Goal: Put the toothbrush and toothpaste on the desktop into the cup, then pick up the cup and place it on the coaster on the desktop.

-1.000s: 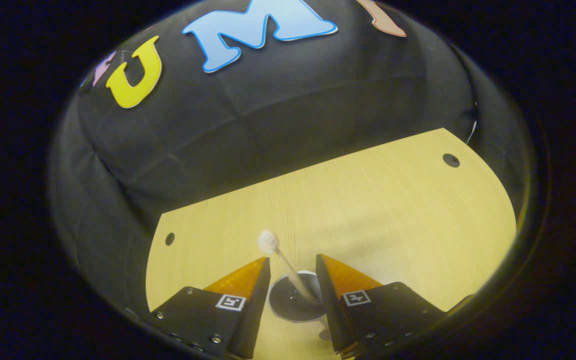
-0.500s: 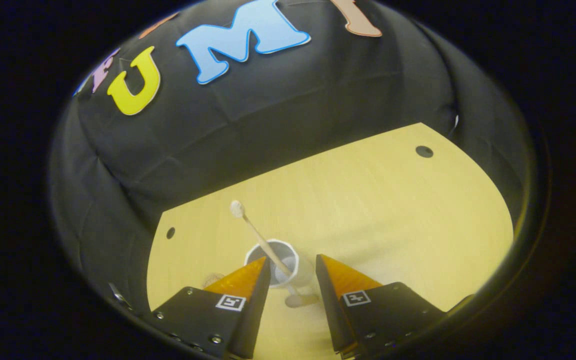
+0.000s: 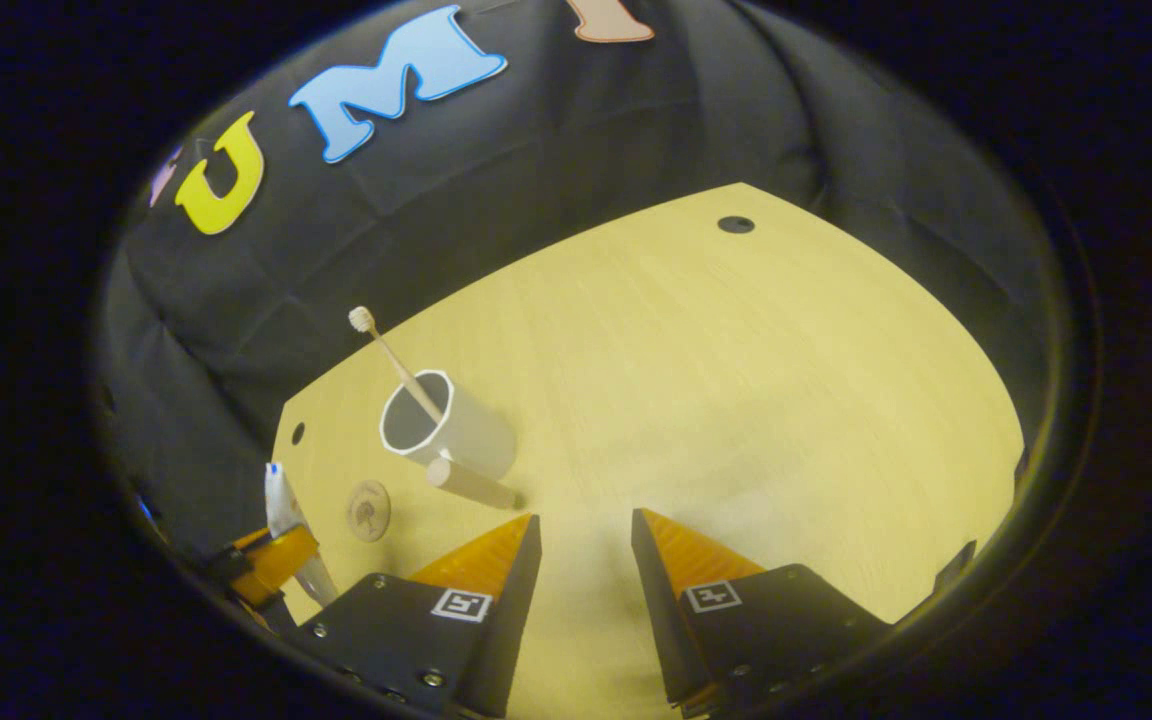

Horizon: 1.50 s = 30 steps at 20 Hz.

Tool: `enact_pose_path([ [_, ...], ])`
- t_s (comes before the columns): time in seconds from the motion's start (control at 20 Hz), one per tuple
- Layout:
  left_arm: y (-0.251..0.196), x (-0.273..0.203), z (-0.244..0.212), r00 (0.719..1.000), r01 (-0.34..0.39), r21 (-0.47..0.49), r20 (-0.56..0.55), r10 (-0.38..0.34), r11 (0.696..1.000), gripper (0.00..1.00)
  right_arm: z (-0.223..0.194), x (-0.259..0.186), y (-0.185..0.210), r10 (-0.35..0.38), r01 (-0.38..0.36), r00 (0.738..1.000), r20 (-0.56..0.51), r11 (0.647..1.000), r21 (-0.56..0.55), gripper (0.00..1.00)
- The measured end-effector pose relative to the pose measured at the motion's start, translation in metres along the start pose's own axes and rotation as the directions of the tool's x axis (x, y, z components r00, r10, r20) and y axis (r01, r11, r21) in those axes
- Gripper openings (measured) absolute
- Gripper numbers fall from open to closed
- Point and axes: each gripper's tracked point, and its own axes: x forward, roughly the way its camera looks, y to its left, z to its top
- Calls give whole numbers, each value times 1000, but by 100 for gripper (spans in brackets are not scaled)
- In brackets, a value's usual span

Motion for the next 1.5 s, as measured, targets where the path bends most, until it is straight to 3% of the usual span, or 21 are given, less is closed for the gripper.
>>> enact_pose_path([
  [0.15, -32, 5, 51, 995, 46, 116, 82, -56, 992, 18, 1, -11, -15, -20, 19, 1000, 17, 999, 31, 55],
  [0.35, -76, 45, 83, 981, 90, 276, 143, -133, 957, 18, 6, -24, -35, -43, 40, 998, 38, 997, 60, 55],
  [0.7, -106, 103, 125, 959, 102, 422, 200, -203, 901, 18, -11, -50, -70, -92, 88, 995, 35, 991, 105, 55],
  [0.9, -115, 121, 130, 952, 99, 450, 216, -216, 888, 18, -21, -60, -91, -126, 124, 992, 11, 985, 119, 55],
  [1.3, -104, 162, 130, 956, 24, 407, 258, -140, 913, 18, -18, -64, -106, -139, 139, 990, -13, 985, 102, 55],
  [1.4, -106, 169, 120, 959, 53, 388, 236, -155, 920, 18, -18, -61, -105, -135, 137, 991, -22, 987, 87, 55],
  [1.5, -110, 168, 112, 959, 84, 356, 224, -172, 931, 24, -17, -61, -103, -130, 132, 991, -31, 988, 74, 55],
])
